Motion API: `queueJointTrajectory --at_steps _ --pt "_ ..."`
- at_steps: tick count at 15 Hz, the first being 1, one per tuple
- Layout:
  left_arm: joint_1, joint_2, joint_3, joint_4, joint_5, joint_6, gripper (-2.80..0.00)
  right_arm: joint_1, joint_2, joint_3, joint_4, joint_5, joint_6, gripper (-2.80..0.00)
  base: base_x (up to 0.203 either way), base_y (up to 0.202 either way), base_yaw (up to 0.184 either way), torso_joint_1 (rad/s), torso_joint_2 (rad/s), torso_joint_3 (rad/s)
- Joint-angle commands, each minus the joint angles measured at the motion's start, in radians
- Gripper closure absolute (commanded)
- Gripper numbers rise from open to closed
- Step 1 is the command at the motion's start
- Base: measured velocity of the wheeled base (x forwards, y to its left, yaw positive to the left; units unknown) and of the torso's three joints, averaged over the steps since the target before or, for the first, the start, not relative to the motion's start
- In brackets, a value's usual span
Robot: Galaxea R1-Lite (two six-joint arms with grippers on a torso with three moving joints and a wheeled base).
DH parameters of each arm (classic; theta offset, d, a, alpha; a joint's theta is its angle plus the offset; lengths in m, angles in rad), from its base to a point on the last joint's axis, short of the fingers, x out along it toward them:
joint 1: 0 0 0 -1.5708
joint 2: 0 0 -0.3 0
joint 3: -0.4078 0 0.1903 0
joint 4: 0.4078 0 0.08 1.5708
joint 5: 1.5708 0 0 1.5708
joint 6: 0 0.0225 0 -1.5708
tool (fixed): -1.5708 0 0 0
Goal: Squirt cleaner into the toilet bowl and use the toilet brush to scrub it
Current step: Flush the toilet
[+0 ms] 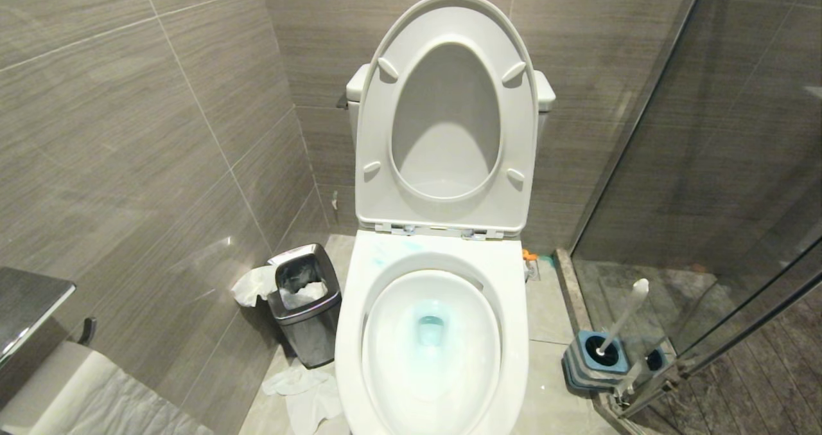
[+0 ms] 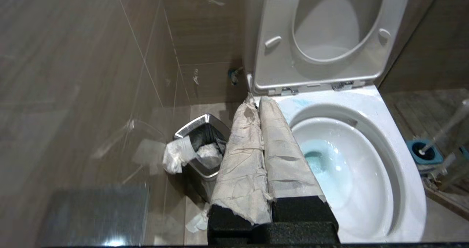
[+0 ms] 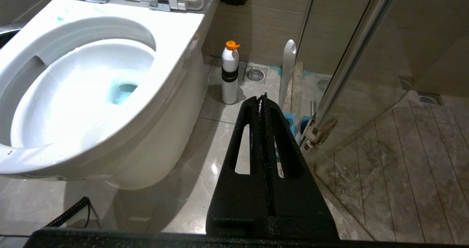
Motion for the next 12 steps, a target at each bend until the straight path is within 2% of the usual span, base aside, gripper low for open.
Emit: queueJointTrajectory --at_steps 1,4,8,12 --pt "0.01 0.198 -0.108 0.0 0.004 -0.002 0.0 0.0 0.002 0.0 0.0 0.001 0.0 0.0 0.0 0.0 0.0 0.0 0.0 0.0" --pt "0.042 0.286 -0.233 0.027 0.064 -0.004 0.0 0.0 0.002 0.0 0.0 0.001 0.0 0.0 0.0 0.0 0.0 0.0 0.0 0.0" --pt "0.074 0.344 -0.462 0.298 0.073 -0.01 0.0 0.0 0.002 0.0 0.0 0.001 0.0 0.0 0.0 0.0 0.0 0.0 0.0 0.0" --pt "0.101 0.404 -0.555 0.321 0.062 -0.011 0.0 0.0 0.002 0.0 0.0 0.001 0.0 0.0 0.0 0.0 0.0 0.0 0.0 0.0"
